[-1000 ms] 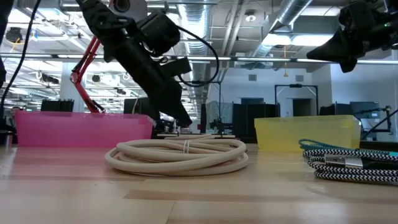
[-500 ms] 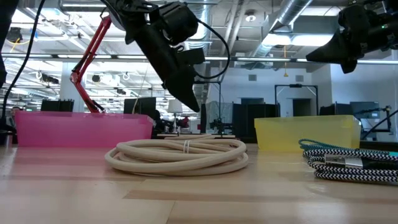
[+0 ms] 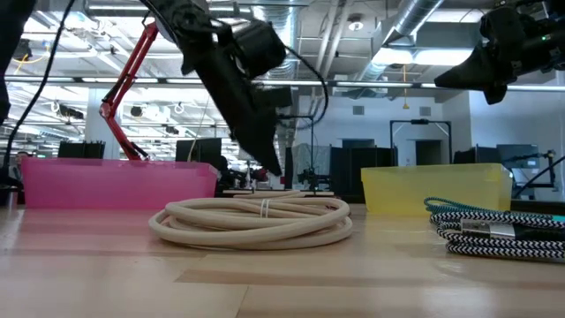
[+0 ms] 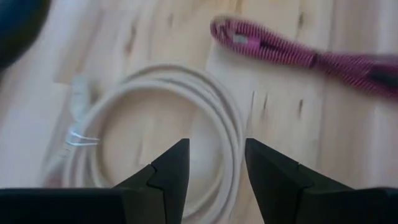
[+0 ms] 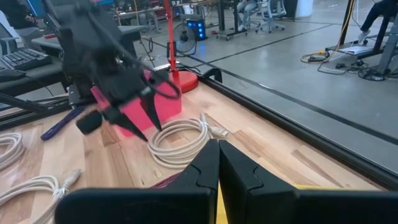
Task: Pick & Place USB Port
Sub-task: Put the brown USB cable into the pink bin
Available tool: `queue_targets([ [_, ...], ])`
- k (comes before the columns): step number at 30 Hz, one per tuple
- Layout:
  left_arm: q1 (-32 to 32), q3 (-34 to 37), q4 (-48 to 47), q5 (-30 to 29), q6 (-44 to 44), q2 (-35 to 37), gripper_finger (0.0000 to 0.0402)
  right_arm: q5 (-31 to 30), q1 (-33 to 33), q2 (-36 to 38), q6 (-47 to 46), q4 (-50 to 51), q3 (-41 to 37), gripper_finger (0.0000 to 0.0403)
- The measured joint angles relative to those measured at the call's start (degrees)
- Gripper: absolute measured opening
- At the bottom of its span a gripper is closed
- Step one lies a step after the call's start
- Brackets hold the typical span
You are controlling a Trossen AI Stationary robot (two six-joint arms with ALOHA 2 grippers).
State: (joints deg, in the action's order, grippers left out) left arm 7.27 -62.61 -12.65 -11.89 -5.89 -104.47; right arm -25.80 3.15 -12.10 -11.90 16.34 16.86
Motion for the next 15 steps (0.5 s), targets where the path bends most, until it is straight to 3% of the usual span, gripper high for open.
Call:
queue_targets([
  [6,0.00,0.11,2.68,-0.02,0.29,-4.82,0.0156,0.02,-0.02,0.00,-0.15,1.38,0.00,0.0000],
  [15,0.18,0.11,6.88,-0.03,0.43,-6.05,0.0155,0.02,-0.02,0.00,-0.17,3.36,0.00,0.0000],
])
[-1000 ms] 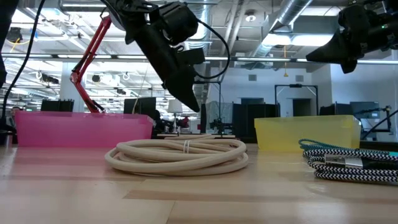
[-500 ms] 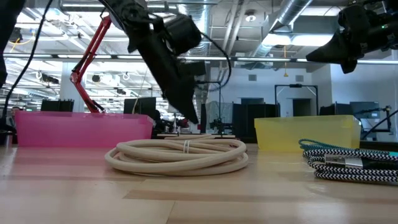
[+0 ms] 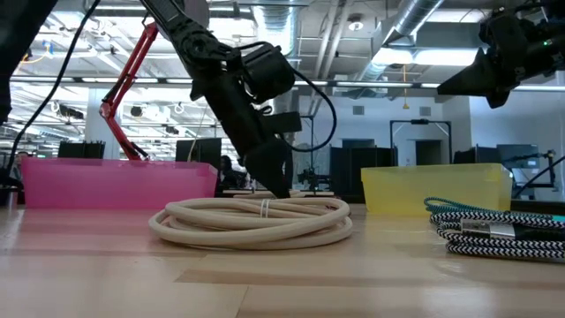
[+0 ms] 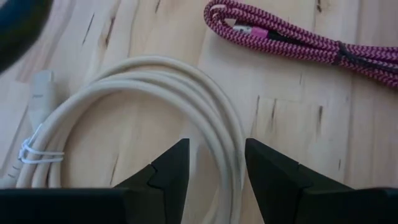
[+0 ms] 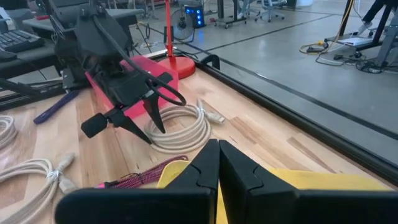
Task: Pick & Place USB Port
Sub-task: Put the brown USB cable into the pink bin
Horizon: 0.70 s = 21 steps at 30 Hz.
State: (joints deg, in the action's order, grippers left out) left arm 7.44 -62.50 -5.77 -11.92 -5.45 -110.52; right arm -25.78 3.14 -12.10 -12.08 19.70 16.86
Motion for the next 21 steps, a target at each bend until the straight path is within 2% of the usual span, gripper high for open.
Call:
queue_targets([
  [11,2.76,-0.15,2.43,1.56,1.98,-2.38,0.0089,0.01,0.02,0.00,0.01,0.00,0.00,0.0000],
  [17,2.76,-0.07,3.88,1.73,1.75,-2.39,0.0018,0.02,0.02,0.00,0.01,0.00,0.00,0.0000],
  [21,2.06,-0.07,4.10,0.55,1.53,-2.43,0.0017,0.02,0.01,0.00,0.02,0.00,0.00,0.0000],
])
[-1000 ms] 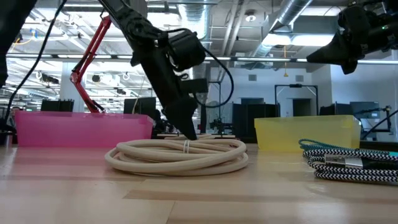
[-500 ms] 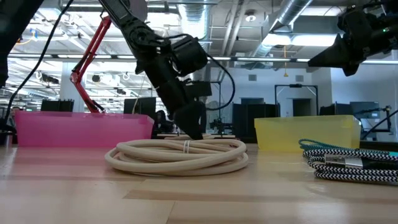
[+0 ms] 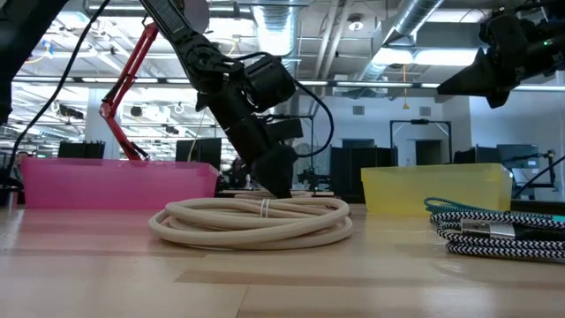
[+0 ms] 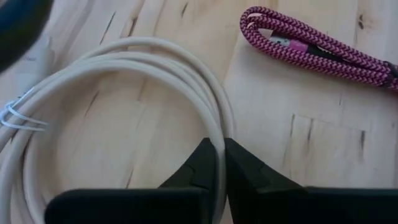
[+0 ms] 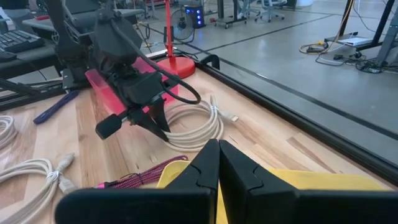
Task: Pick & Place USB Port
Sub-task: Put the brown USB cable into the pink bin
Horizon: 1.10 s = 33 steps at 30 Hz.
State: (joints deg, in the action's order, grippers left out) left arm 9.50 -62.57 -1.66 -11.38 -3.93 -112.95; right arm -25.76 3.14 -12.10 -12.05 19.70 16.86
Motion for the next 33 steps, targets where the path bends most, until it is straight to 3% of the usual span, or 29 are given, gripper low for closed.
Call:
queue_targets([
  [8,-4.95,0.24,-0.37,-6.05,-2.03,6.36,0.0016,-0.01,0.00,0.00,0.00,0.00,0.00,0.0000],
  [15,-10.71,0.04,-9.31,-18.06,-2.72,16.14,0.0016,0.00,-0.01,0.00,0.00,0.00,0.00,0.0000],
  [19,-11.36,2.00,-20.83,-20.86,4.68,20.75,0.0016,-0.02,0.00,0.00,-0.01,-0.02,0.00,0.0000],
  [23,-11.42,6.77,-26.55,-21.37,11.80,25.25,0.0016,-0.02,-0.01,0.00,-0.02,-0.02,0.00,0.0000],
  [33,-11.44,20.59,-27.99,-24.61,22.01,39.11,0.0016,-0.02,-0.01,0.00,-0.04,-0.22,0.00,0.0000],
])
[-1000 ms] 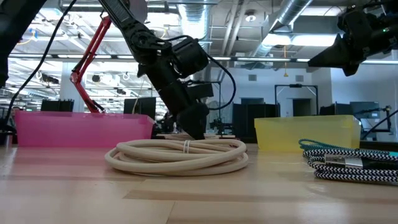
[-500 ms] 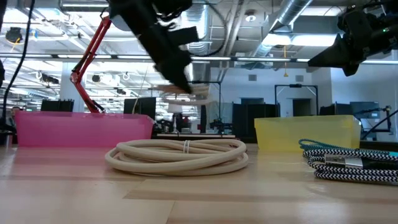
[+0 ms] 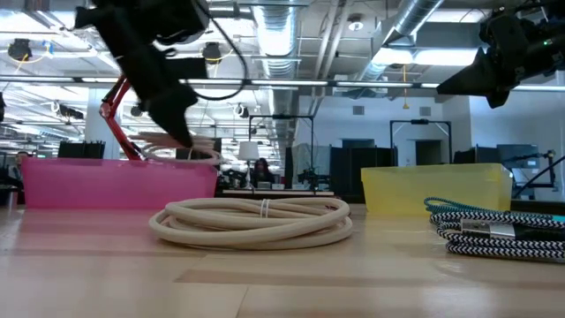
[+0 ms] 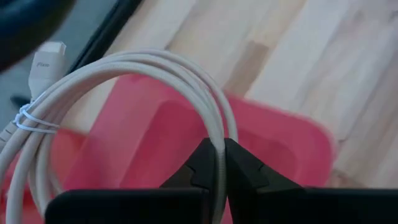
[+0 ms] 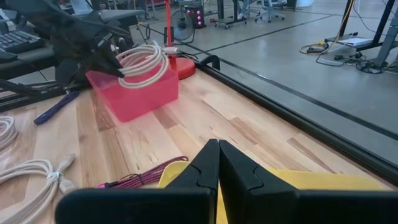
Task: Pick & Place USB Port
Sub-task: Put the brown USB cable into the pink bin, then put the blue USB cable into the yellow bin
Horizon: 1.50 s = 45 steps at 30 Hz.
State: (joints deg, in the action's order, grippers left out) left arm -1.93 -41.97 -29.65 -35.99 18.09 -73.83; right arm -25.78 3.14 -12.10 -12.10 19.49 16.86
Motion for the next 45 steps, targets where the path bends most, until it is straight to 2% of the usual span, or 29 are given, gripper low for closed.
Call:
queue_targets([
  [7,0.06,9.35,0.18,0.11,7.48,9.85,0.0016,0.00,0.02,0.00,-1.35,-0.29,0.00,0.0000],
  [11,-0.05,14.06,0.07,1.04,11.80,12.62,0.0016,-0.04,0.02,0.00,-1.49,-0.29,0.00,0.0000],
  [15,-0.05,16.66,0.55,3.46,14.86,13.19,0.0016,-0.11,0.02,0.00,-1.49,-0.29,0.00,0.0000],
  [23,-0.05,17.70,2.30,5.46,15.42,13.17,0.0016,-0.26,0.02,0.00,-1.49,-0.29,0.00,0.0000],
  [27,-0.05,17.71,4.38,5.84,15.64,13.17,0.0053,-0.26,0.00,0.00,-1.49,-0.29,0.00,0.0000],
  [32,-0.02,17.72,4.82,5.19,13.86,13.17,0.0111,-0.26,0.02,0.00,-1.49,-0.27,0.00,0.0000],
  [36,0.02,17.72,5.54,4.46,11.43,13.17,0.0134,-0.26,0.02,0.00,-1.49,-0.27,0.00,0.0000],
  [40,0.02,17.54,9.51,5.71,5.50,13.15,0.0133,0.13,0.00,0.00,-1.49,-0.52,0.00,0.0000],
  [45,-0.05,15.53,18.28,11.24,-2.23,13.15,0.0108,1.77,-0.59,0.00,-1.49,-3.95,-0.02,0.0000],
])
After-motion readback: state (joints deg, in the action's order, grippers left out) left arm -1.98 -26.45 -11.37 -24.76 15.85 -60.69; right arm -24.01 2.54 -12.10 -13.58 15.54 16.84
